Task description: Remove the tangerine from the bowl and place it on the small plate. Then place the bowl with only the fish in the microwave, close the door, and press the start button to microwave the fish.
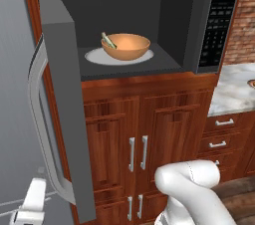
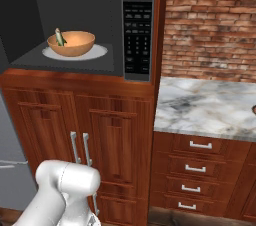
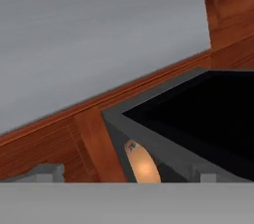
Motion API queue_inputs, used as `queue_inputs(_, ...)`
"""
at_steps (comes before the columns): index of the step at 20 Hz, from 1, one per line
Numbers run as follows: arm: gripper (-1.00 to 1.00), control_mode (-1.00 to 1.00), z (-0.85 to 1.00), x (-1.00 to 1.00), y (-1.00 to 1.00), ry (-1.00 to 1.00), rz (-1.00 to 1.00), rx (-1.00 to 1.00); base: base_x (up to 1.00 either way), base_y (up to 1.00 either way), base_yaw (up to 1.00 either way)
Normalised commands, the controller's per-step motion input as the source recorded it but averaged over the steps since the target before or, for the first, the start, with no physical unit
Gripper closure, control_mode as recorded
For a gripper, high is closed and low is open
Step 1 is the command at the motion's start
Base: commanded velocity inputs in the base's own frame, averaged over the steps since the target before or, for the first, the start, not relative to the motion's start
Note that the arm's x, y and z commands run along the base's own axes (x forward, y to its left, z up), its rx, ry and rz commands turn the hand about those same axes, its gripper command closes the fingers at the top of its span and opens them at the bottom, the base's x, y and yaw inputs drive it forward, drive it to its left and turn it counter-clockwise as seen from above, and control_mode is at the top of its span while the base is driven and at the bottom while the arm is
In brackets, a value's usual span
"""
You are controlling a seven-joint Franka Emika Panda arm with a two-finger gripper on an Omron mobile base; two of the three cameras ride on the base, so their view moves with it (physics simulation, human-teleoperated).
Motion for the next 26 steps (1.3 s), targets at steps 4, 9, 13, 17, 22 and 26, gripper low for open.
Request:
queue_inputs(4, -1.0, -1.0, 0.6, -0.03, -0.32, 0.06, -0.19, 0.07, 0.0, 0.0, 0.0)
queue_inputs(9, -1.0, -1.0, 0.4, -0.07, -0.51, 0.01, -0.22, 0.12, 0.0, 0.0, 0.0)
queue_inputs(13, -1.0, -1.0, 0.5, -0.13, -0.63, 0.0, -0.21, 0.09, 0.0, 0.0, 0.0)
queue_inputs(17, -1.0, -1.0, 0.4, -0.23, -0.73, 0.0, -0.16, 0.08, 0.0, 0.0, 0.0)
queue_inputs(22, -1.0, -1.0, 0.38, -0.15, -0.85, 0.0, -0.06, 0.11, 0.0, 0.0, 0.0)
queue_inputs(26, -1.0, -1.0, 0.19, -0.01, -0.94, 0.0, 0.0, 0.15, 0.0, 0.0, 0.0)
